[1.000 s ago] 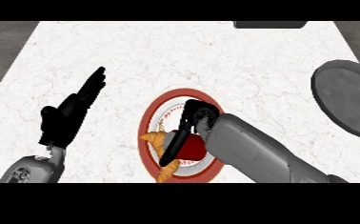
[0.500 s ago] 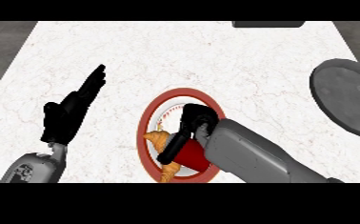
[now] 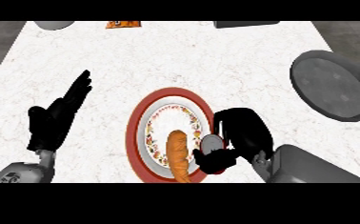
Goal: Pick the can from the plate and place it in the pan
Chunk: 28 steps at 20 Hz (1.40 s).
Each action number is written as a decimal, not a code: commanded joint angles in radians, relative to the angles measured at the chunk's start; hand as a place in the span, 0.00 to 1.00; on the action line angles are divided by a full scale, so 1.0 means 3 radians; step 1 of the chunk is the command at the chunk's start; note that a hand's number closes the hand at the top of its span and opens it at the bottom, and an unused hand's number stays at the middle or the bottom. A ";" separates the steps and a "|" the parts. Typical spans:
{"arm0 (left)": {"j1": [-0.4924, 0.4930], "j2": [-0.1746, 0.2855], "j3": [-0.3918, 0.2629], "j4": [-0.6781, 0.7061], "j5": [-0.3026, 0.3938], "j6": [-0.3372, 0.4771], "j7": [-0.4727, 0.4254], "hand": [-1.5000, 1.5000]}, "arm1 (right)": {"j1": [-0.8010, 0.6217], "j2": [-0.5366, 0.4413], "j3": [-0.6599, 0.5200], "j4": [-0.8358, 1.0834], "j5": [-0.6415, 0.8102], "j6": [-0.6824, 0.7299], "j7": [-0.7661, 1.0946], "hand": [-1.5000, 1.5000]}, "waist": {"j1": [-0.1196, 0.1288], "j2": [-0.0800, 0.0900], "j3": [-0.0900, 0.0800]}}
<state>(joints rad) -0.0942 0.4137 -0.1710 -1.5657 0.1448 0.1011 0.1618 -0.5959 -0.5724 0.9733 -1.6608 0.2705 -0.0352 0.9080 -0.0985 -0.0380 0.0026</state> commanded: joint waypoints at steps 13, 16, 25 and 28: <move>0.0154 -0.0009 -0.0015 -0.0281 -0.0034 -0.0026 0.0009 0.50 | 0.1627 -0.1897 -0.0902 -0.2156 0.1335 -0.1770 -0.0023 1.00 | 0.0081 0.0076 0.0004; -0.0070 -0.0011 -0.0001 -0.0082 -0.0069 -0.0080 0.0063 0.50 | 0.1962 -0.2043 -0.1250 -0.1973 0.1167 -0.2119 -0.0293 1.00 | 0.0121 0.0109 0.0003; -0.0074 -0.0204 -0.0131 -0.0118 -0.0209 -0.0044 0.0013 0.50 | 0.2518 -0.2003 -0.1983 -0.1165 -0.0078 -0.2660 -0.1692 1.00 | 0.0250 0.0128 0.0002; -0.0288 -0.0224 -0.0056 0.0067 -0.0119 -0.0160 0.0015 0.50 | 0.2276 -0.1728 -0.2139 -0.0476 -0.0363 -0.2557 -0.2143 1.00 | 0.0308 0.0150 0.0003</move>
<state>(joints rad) -0.1145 0.3719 -0.1897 -1.5945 0.1102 0.0594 0.1540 0.1019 -1.1199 0.4132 -1.9755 0.2829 -0.7961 0.4261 -0.0172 0.0012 0.0033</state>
